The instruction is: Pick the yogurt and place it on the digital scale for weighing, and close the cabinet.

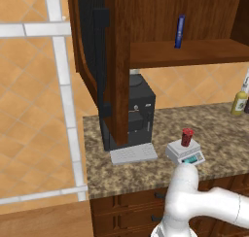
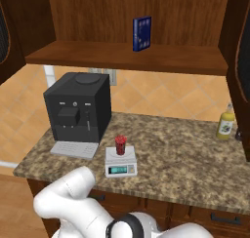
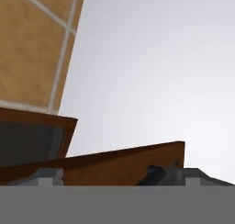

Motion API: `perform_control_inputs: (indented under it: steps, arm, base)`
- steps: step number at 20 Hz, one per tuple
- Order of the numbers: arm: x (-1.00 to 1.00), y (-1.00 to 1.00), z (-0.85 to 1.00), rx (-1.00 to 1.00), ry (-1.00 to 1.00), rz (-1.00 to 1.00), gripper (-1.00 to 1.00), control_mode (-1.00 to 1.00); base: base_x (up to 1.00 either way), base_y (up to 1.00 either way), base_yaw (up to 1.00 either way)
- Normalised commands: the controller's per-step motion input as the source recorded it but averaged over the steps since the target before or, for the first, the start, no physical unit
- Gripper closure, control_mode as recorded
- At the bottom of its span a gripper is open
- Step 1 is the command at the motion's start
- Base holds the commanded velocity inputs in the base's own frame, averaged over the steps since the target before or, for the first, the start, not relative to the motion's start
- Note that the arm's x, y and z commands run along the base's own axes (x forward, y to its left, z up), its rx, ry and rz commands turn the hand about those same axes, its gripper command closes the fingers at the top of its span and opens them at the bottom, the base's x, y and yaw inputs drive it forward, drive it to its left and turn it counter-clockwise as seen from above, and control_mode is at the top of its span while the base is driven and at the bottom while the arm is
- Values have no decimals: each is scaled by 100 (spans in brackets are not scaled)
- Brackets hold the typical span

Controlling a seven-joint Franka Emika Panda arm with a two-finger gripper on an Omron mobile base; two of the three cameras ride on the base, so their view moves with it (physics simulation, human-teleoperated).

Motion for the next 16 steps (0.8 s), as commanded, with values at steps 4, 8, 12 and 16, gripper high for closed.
perform_control_inputs:
  steps: [4, 8, 12, 16]
  arm:
    - [85, 100, 72, -18, -15, 0, -100, -100]
    - [92, 100, 71, -5, 6, -12, -100, -100]
    - [78, 100, 55, 0, 27, -18, -100, -100]
    - [86, 100, 56, 0, 19, -20, -100, -100]
  base:
    - [0, 0, 0]
    - [0, 0, 0]
    - [0, 0, 0]
    - [0, 0, 0]
